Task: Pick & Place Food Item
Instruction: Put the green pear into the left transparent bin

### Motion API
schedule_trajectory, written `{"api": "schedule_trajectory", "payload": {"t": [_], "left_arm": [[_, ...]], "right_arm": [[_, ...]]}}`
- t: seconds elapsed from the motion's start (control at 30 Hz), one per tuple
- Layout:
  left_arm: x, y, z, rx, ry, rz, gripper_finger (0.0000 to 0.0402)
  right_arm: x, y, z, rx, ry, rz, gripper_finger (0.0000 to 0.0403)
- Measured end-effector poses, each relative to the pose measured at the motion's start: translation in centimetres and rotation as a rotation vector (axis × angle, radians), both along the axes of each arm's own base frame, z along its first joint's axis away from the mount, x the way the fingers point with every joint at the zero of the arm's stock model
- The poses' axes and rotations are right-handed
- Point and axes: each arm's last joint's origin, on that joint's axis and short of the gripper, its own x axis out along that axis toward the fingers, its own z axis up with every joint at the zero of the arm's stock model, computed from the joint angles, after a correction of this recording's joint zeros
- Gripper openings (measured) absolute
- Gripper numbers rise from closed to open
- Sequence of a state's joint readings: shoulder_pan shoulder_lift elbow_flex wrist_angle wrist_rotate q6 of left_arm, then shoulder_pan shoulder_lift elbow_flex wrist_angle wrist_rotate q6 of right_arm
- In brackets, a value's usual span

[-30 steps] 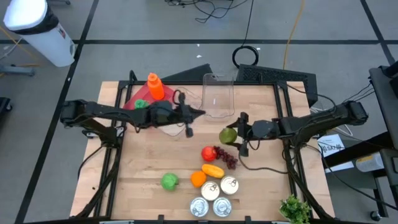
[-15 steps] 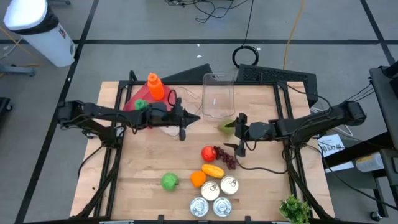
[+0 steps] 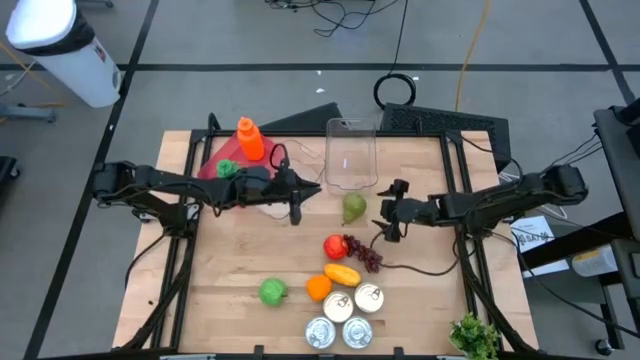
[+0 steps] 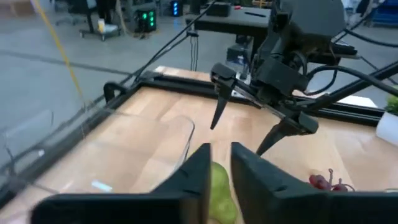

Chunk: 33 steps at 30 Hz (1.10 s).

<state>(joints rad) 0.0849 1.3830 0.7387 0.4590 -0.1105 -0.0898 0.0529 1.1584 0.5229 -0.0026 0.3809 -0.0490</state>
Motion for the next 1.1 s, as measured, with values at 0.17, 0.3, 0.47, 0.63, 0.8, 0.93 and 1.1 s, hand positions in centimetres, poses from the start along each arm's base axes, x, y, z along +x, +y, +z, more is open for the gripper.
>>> {"api": "schedule_trajectory", "payload": {"t": [0.17, 0.3, 0.47, 0.63, 0.8, 0.93, 1.1], "left_arm": [[-0.1, 0.1, -0.2, -0.036, 0.013, 0.058, 0.0167], [-0.1, 0.1, -0.5, -0.035, 0.044, 0.065, 0.0230], [-0.1, -0.1, -0.6, -0.071, 0.052, 0.018, 0.0274], [-0.1, -0.3, -0.7, -0.074, 0.064, 0.005, 0.0289], [-0.1, -0.3, -0.8, -0.054, 0.073, -0.002, 0.0284], [-0.1, -0.3, -0.8, -0.054, 0.076, -0.002, 0.0278], [-0.1, -0.3, -0.8, -0.069, 0.077, 0.001, 0.0285]], "right_arm": [[1.5, -1.4, -0.7, 0.073, -0.054, 0.045, 0.0377], [2.5, -1.7, -1.9, 0.084, -0.048, 0.093, 0.0377], [3.0, -1.5, -3.7, 0.138, 0.014, 0.127, 0.0377], [3.0, 0.5, -4.0, 0.310, 0.029, 0.254, 0.0376], [2.9, 2.8, -3.5, 0.248, 0.012, 0.337, 0.0376], [2.9, 3.0, -2.1, 0.055, -0.038, 0.293, 0.0375], [3.8, 1.5, -0.3, 0.010, -0.094, 0.271, 0.0375]]}}
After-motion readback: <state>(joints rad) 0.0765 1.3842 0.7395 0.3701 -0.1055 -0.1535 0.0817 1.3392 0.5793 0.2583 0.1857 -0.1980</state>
